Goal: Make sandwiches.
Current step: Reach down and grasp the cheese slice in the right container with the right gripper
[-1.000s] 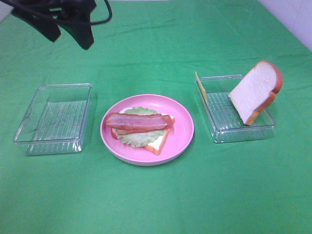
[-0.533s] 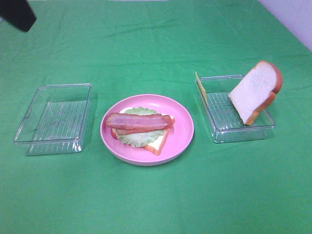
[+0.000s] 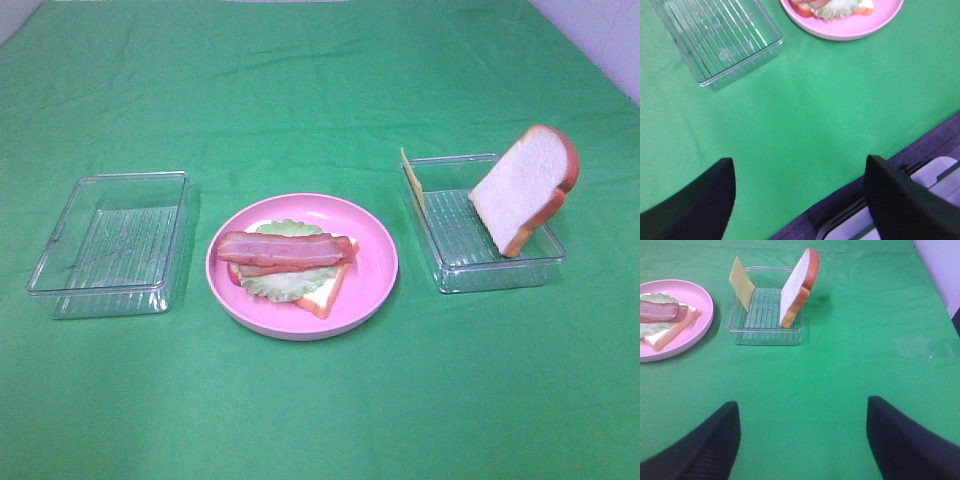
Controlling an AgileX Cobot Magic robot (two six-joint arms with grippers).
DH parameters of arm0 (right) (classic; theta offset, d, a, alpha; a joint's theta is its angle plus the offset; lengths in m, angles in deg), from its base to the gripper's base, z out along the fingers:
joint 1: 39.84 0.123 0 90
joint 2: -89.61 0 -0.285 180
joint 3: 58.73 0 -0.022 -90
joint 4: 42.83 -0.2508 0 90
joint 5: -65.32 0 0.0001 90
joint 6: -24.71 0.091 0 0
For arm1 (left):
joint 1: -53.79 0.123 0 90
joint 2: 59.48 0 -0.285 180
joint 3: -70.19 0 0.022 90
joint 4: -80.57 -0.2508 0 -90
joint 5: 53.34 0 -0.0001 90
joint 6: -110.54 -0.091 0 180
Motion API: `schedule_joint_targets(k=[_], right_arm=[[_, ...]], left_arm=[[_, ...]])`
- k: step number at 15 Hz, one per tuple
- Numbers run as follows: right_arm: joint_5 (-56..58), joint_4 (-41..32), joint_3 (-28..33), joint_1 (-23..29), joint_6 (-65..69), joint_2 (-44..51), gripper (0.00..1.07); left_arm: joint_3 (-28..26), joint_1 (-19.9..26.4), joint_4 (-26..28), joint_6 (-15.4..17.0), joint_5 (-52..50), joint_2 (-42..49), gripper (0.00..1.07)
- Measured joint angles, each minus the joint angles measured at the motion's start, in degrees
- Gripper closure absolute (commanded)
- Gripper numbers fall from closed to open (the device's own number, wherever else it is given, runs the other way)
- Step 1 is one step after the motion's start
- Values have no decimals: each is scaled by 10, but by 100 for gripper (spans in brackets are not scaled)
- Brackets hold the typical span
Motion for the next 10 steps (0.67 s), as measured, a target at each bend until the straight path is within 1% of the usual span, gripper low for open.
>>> schedule_joint_targets(k=[2,4,5,7,10], right_arm=[[0,0,0,0,0,0,39],[0,0,0,0,0,-4,40],[0,0,0,0,0,-10,40],[-1,0,-1,0,0,-53,40],[-9,-6,-3,0,0,-151,40]], left_arm=[[60,0,0,-1,-21,93,38],[98,0,-1,-2,-22,168,38],[101,0,-1,-2,-23,186,38],[103,0,-1,-3,-25,246,38],[103,0,-5,-13,-17,298,38]])
